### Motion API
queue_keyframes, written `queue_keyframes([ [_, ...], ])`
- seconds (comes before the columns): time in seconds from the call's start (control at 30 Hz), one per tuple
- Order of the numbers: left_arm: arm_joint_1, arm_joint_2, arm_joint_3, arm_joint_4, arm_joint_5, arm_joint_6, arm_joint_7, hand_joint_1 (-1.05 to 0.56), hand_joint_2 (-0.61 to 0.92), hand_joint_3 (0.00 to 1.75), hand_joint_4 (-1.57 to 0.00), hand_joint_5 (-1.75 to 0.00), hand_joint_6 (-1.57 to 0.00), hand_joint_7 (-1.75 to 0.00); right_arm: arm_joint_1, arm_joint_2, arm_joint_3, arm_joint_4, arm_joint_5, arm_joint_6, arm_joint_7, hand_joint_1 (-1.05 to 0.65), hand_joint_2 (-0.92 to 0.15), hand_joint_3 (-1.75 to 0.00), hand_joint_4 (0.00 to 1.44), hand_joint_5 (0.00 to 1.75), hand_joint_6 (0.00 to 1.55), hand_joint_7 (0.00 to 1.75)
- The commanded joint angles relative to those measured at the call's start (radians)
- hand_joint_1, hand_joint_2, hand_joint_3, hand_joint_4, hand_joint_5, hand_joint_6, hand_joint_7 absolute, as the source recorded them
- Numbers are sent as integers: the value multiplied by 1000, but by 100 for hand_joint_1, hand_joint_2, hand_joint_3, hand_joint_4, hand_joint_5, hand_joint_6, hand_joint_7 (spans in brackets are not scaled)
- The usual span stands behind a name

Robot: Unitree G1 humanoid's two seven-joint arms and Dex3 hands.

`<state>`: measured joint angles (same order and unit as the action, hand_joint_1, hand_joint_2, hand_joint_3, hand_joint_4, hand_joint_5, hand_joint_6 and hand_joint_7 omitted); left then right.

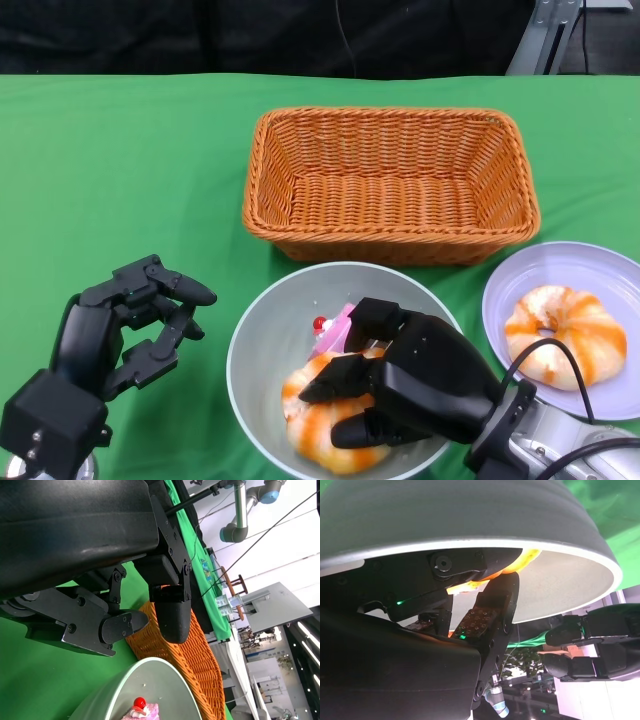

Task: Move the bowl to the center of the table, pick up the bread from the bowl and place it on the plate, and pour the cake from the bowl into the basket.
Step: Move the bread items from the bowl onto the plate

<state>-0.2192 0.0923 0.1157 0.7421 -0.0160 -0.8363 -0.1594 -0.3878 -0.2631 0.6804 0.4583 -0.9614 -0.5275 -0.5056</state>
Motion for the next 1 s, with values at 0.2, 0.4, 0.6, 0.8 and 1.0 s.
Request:
queue_keyframes([
  [0.2,1,12,-1,-3,-9,0,0,2,81,62,-75,-137,-80,-105,-22,-6,-52,41,46,-50,-36,-21,-92,-7,53,155,70,96],
  [0.4,2,15,0,-2,1,-2,9,2,82,60,-75,-137,-80,-105,-14,4,-84,16,52,-44,-45,-22,-92,-9,57,143,67,99],
  [0.6,3,15,1,0,3,-8,11,1,81,61,-76,-137,-80,-106,-15,14,-104,14,56,-56,-70,-23,-92,-12,62,134,70,98],
  [0.8,2,15,2,4,5,-6,14,1,81,61,-77,-134,-80,-106,-12,21,-122,10,73,-69,-74,-24,-92,-13,67,129,72,100],
  [1.0,2,17,4,6,7,-4,16,0,81,61,-77,-133,-80,-105,-10,23,-130,5,71,-87,-86,-25,-92,-13,70,127,73,102],
])
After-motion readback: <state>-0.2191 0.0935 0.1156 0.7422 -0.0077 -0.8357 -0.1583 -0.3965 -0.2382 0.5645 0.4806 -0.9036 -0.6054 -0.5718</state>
